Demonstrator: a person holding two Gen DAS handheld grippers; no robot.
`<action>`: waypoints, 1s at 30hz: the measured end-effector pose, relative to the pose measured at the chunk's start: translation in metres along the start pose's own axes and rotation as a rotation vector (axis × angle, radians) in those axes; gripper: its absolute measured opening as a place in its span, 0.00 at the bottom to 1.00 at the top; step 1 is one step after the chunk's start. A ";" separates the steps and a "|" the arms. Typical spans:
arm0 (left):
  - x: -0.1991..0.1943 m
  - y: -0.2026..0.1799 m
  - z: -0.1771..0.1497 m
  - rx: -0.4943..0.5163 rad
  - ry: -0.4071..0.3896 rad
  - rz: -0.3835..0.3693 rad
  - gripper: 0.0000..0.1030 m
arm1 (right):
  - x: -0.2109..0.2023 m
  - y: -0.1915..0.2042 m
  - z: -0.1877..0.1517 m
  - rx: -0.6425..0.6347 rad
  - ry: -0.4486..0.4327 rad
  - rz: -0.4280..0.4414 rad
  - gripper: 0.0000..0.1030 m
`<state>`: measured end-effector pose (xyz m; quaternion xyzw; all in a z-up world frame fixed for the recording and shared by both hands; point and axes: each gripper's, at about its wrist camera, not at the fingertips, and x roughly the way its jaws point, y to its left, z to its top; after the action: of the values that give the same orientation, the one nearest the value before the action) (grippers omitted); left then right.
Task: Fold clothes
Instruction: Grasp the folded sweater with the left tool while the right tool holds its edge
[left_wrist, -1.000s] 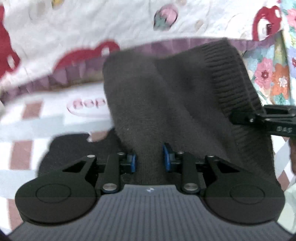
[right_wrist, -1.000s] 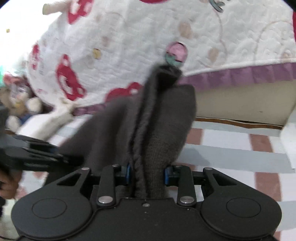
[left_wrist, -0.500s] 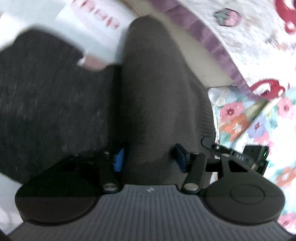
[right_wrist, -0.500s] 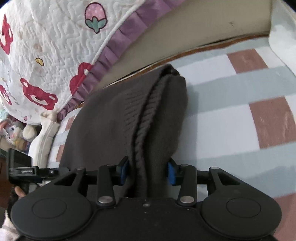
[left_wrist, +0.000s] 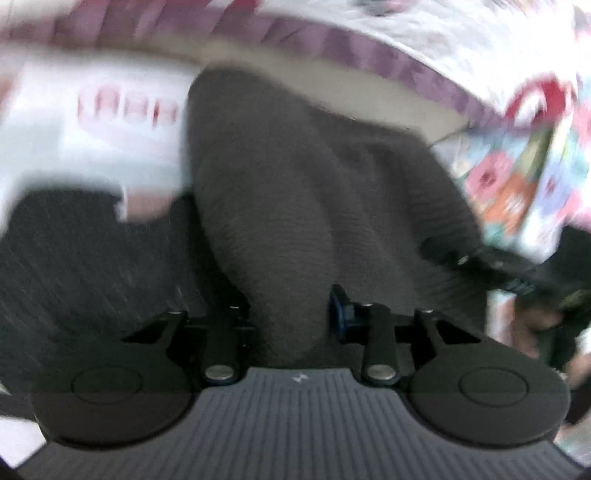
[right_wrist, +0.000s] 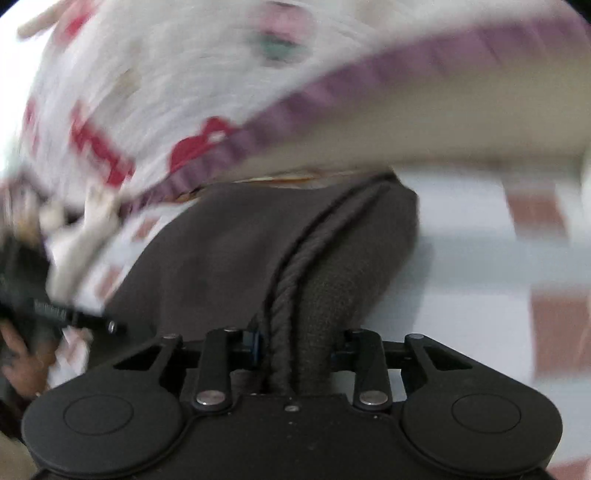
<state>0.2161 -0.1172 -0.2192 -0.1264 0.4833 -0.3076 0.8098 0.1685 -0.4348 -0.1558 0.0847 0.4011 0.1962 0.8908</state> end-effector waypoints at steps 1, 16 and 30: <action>-0.004 -0.014 -0.001 0.058 -0.018 0.039 0.29 | -0.004 0.011 0.002 -0.042 -0.008 -0.023 0.34; 0.002 0.029 -0.008 -0.254 0.064 -0.160 0.38 | -0.005 -0.002 -0.003 0.039 0.003 -0.131 0.37; 0.006 0.035 -0.004 -0.262 0.020 -0.146 0.39 | -0.004 -0.021 0.000 0.134 0.094 -0.044 0.47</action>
<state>0.2275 -0.0930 -0.2429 -0.2627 0.5170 -0.3012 0.7569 0.1717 -0.4560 -0.1596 0.1259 0.4565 0.1530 0.8674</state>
